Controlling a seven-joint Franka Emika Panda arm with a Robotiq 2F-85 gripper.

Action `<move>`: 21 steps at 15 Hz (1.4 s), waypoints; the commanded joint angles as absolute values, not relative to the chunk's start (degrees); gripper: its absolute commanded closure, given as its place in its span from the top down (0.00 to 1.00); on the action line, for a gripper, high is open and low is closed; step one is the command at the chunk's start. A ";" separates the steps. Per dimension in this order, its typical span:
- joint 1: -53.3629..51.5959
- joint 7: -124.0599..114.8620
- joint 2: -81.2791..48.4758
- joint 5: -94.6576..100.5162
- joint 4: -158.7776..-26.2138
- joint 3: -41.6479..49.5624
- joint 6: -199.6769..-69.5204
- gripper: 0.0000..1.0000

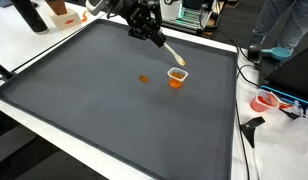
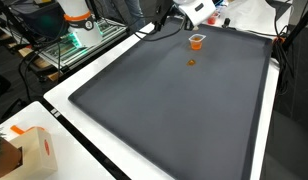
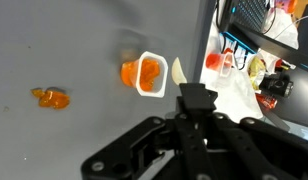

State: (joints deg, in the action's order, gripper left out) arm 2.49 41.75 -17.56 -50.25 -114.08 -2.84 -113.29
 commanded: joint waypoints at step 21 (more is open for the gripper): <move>0.14 20.30 -7.40 -29.45 -121.07 -2.49 -129.75 0.03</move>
